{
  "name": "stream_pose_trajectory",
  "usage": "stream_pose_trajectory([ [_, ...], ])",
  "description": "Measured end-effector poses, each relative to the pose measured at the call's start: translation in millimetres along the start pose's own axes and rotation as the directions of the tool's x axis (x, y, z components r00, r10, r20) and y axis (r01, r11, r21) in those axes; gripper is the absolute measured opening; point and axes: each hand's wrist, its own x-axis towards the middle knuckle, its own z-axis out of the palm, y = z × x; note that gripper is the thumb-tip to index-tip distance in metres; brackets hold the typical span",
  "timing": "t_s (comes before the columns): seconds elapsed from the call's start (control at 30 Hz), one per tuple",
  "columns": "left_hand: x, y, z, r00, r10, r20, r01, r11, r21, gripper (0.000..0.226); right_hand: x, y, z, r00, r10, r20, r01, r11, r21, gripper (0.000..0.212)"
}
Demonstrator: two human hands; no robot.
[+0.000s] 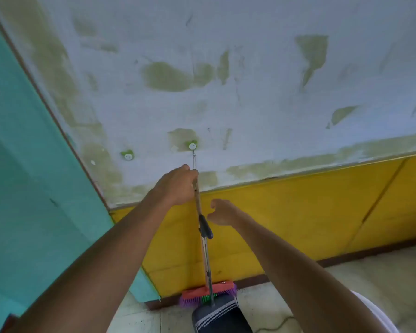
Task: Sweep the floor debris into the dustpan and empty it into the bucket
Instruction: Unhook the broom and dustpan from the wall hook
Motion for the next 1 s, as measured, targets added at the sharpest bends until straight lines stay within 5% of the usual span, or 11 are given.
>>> stream_pose_trajectory([
  [0.2, 59, -24, 22, 0.972, 0.23, 0.038, -0.232, 0.94, 0.25, 0.036, 61, -14, 16, 0.998, 0.05, -0.049, -0.049, 0.999, 0.014, 0.031],
  [0.4, 88, -19, 32, 0.874, 0.48, 0.075, -0.443, 0.725, 0.528, 0.026, 97, 3, 40, 0.988, 0.156, 0.003, -0.156, 0.986, 0.056, 0.014],
  [0.5, 99, -29, 31, 0.803, 0.596, -0.016, -0.474, 0.654, 0.589, 0.02, 113, 6, 39, 0.97, 0.069, -0.232, -0.031, 0.987, 0.16, 0.021],
  [0.57, 106, -40, 32, 0.753, 0.648, -0.114, -0.489, 0.667, 0.562, 0.02, 117, -1, 26, 0.866, -0.034, -0.498, 0.186, 0.948, 0.259, 0.03],
  [0.63, 105, -45, 37, 0.803, 0.534, -0.264, -0.395, 0.809, 0.436, 0.015, 116, -16, 5, 0.749, -0.097, -0.655, 0.386, 0.868, 0.312, 0.028],
  [0.73, 97, -49, 50, 0.872, 0.143, -0.469, -0.141, 0.989, 0.041, 0.006, 117, -36, -20, 0.7, -0.173, -0.693, 0.519, 0.789, 0.328, 0.021],
  [0.87, 100, -42, 57, 0.866, -0.144, -0.48, 0.002, 0.959, -0.284, 0.01, 124, -33, -28, 0.734, -0.224, -0.642, 0.507, 0.809, 0.297, 0.021],
  [1.0, 99, -30, 61, 0.827, -0.413, -0.38, 0.12, 0.792, -0.599, 0.009, 118, -40, -27, 0.756, -0.187, -0.627, 0.46, 0.834, 0.305, 0.025],
])
